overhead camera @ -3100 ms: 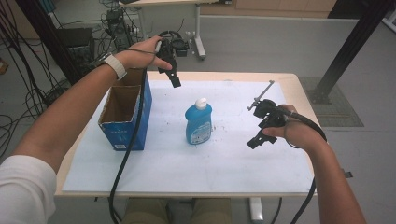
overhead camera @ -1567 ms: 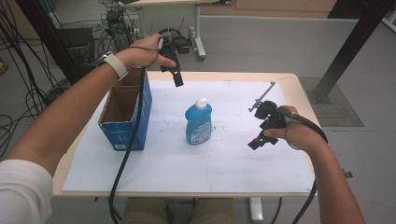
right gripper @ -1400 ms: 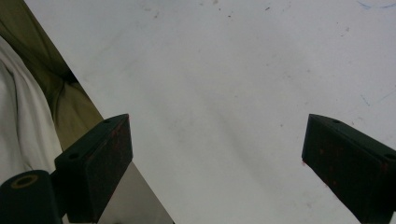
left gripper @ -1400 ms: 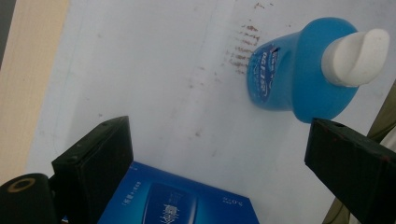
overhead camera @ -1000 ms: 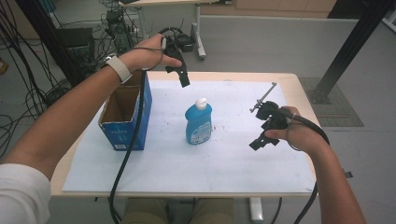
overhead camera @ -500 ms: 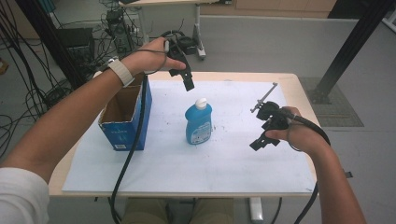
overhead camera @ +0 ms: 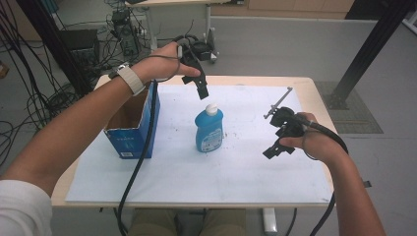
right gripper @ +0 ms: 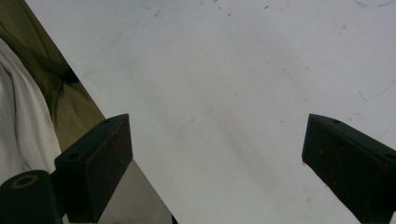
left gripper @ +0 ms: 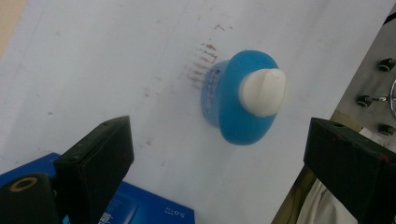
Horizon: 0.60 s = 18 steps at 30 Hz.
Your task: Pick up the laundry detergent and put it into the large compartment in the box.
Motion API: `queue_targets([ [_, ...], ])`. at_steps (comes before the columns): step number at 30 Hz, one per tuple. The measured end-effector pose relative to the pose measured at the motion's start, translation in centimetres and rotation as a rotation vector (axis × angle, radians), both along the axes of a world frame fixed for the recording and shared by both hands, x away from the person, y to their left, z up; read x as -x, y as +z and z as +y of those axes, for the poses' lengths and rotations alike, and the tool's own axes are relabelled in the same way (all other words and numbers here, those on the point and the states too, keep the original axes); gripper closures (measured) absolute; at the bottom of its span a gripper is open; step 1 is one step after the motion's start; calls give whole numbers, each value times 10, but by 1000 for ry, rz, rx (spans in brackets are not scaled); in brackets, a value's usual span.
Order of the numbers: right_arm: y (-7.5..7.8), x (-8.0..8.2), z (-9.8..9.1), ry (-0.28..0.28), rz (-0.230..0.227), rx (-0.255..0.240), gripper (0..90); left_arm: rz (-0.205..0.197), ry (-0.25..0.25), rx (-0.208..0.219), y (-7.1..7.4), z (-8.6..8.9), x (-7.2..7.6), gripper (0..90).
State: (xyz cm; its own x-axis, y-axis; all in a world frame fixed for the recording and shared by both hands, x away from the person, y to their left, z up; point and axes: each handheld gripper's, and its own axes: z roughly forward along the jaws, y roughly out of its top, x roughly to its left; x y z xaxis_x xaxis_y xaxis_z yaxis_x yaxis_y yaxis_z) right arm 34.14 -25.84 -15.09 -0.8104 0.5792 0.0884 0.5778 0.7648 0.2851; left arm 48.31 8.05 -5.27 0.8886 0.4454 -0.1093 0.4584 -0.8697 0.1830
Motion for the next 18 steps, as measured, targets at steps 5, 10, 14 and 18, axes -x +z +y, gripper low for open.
queue_targets([
  [5, -1, 1, 0, 2, -1, 0, 85, 2, -17, -10, -2, -8, 4, 87],
  [10, -1, 1, -1, 3, -2, -5, 85, 1, -21, -19, -3, -13, 7, 87],
  [14, -1, 2, -2, 2, -2, -4, 85, 5, -29, -18, -4, -15, 8, 87],
  [18, -2, 3, -3, 3, -4, -5, 85, 11, -29, -19, -5, -17, 8, 87],
])
